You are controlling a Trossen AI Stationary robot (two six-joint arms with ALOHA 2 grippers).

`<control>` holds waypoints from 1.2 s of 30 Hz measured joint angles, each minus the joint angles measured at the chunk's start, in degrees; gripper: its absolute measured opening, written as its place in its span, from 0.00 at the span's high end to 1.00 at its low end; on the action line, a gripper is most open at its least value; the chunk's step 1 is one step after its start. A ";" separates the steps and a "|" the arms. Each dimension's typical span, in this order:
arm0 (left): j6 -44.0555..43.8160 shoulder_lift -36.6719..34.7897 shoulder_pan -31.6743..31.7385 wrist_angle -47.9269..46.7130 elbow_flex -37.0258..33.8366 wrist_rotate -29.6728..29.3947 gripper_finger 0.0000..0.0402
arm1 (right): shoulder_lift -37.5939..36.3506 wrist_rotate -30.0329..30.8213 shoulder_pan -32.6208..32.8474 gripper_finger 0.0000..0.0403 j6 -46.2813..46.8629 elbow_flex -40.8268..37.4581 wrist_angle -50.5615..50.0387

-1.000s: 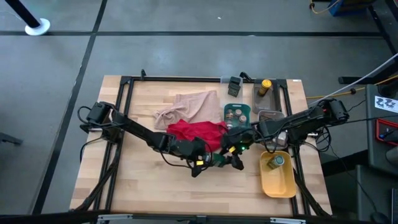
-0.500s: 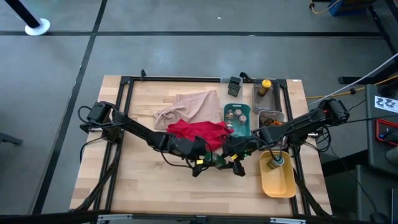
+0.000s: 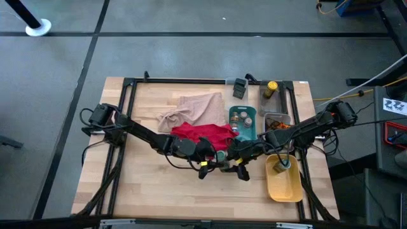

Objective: Sort spices by type
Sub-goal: Put the dark green seasoning bottle into the light yellow bin

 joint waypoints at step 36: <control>5.58 -0.17 -2.14 3.17 0.15 0.60 0.55 | -0.20 -1.10 -0.17 0.44 0.24 10.40 -16.17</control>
